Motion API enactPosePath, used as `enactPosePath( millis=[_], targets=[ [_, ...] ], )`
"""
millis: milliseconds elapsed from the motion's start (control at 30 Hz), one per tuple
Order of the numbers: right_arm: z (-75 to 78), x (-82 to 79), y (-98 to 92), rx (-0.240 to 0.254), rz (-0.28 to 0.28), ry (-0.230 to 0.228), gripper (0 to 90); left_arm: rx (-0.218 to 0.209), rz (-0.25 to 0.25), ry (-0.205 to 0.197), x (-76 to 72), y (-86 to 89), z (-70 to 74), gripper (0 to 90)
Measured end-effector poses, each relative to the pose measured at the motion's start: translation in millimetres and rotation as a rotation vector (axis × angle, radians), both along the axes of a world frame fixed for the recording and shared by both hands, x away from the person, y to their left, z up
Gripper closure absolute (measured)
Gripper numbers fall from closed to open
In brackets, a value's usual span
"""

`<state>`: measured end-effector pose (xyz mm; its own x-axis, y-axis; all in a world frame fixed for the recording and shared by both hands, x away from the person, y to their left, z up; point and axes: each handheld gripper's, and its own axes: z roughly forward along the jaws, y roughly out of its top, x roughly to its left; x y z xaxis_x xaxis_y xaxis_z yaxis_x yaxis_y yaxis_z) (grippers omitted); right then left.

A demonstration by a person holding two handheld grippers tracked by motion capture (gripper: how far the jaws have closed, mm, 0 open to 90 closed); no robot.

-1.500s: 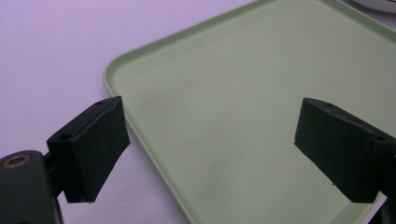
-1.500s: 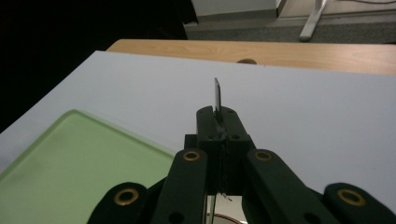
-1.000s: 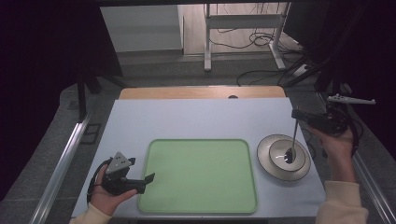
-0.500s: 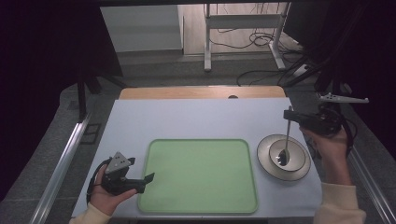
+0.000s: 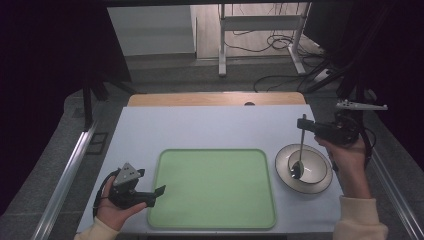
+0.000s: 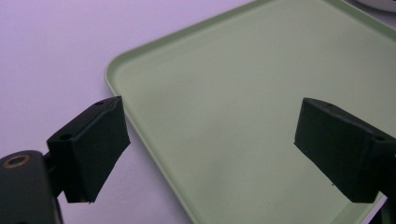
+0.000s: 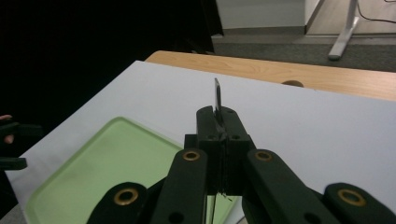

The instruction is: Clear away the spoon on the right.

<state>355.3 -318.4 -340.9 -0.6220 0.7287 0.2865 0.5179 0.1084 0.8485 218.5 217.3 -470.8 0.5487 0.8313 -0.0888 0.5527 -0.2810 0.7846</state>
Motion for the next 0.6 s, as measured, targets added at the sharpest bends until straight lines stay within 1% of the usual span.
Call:
enactPosePath(
  millis=[133, 233, 300, 367, 467, 600],
  targets=[
    [2.6, -2.4, 5.7, 0.0, 0.011, -0.002, 88.7, -0.002, 0.002, 0.001, 0.4, 0.6, -0.2, 9.5],
    [2.6, -3.5, 9.1, 0.002, 0.016, 0.007, 88.6, -0.001, 0.002, 0.001, 0.3, 0.4, -0.2, 9.5],
    [2.6, -5.1, 12.1, -0.005, 0.022, 0.012, 88.6, 0.0, 0.0, 0.0, 0.2, 0.3, 0.0, 9.5],
    [3.8, -7.9, 15.9, -0.01, 0.032, 0.006, 88.6, 0.001, 0.0, -0.003, 0.2, 0.7, 0.2, 9.5],
    [9.7, -15.5, 23.2, -0.016, 0.051, -0.015, 88.6, -0.001, 0.003, -0.003, 0.2, 1.3, 0.5, 9.5],
    [13.7, -22.4, 30.4, -0.023, 0.074, -0.024, 88.6, -0.005, 0.006, -0.004, 0.2, 0.8, 0.1, 9.5]
  ],
)
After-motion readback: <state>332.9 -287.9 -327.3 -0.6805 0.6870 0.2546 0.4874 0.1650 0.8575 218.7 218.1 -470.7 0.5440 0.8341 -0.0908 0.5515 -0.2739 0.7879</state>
